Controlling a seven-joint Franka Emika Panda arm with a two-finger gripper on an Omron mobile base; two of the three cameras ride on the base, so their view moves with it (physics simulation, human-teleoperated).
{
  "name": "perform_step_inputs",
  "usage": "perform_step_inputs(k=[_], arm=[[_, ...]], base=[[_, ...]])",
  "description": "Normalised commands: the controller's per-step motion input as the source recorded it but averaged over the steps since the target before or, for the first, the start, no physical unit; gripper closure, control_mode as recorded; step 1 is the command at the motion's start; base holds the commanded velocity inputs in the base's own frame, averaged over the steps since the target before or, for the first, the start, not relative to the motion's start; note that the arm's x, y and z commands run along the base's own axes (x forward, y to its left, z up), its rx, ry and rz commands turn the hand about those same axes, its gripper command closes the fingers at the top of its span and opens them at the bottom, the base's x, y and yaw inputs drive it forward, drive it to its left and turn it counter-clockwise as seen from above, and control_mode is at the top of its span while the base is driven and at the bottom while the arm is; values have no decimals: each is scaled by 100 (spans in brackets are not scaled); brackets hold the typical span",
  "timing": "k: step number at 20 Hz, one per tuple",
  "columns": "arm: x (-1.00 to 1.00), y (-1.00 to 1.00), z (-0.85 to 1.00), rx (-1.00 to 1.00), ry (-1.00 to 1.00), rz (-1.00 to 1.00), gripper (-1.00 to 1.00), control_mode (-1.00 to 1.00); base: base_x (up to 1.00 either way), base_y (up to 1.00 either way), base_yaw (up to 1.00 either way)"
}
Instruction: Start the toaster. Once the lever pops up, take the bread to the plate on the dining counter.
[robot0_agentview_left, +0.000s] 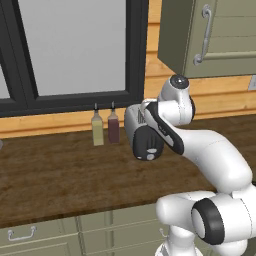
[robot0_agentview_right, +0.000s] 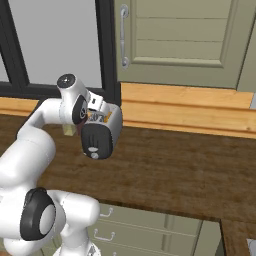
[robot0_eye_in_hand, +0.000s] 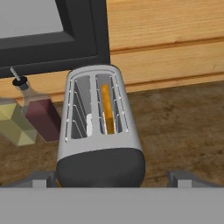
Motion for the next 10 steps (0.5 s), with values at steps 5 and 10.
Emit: perform_step_inputs(k=[5, 10], arm=[[0, 0, 0, 0, 0, 0, -100, -100], [0, 0, 0, 0, 0, 0, -100, -100]], base=[[0, 0, 0], [0, 0, 0]])
